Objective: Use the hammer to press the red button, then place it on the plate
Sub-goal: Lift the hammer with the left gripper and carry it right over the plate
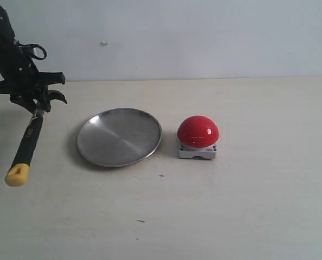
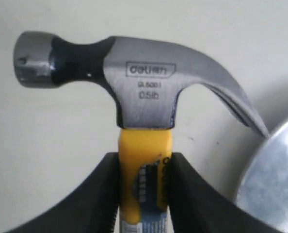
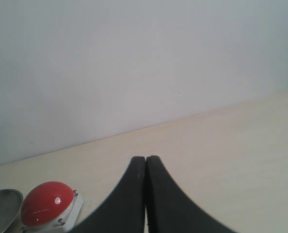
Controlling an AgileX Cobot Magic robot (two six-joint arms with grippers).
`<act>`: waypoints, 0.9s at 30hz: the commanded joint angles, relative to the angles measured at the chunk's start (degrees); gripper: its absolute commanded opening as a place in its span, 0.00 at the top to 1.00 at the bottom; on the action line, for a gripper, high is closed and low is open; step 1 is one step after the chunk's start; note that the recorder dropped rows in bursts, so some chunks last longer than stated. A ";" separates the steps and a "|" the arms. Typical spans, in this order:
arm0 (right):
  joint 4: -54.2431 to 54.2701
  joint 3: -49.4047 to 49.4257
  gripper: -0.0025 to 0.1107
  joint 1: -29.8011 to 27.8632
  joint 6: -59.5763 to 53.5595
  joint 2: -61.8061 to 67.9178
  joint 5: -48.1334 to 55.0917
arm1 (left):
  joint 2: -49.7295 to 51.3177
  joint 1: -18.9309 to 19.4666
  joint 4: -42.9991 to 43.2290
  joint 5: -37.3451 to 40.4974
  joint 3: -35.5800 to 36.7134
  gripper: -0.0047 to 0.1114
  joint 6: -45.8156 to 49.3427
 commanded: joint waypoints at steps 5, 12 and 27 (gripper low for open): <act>-0.13 0.26 0.98 -0.22 -0.45 -0.36 -0.06 | -3.39 -0.87 -11.39 1.07 -0.74 0.96 6.72; -0.13 0.26 0.98 -0.22 -0.45 -0.36 -0.06 | -6.68 -1.35 -26.00 1.07 4.04 0.96 16.54; -0.13 0.26 0.98 -0.22 -0.45 -0.36 -0.06 | -11.78 -1.84 -65.15 0.86 29.59 0.96 47.41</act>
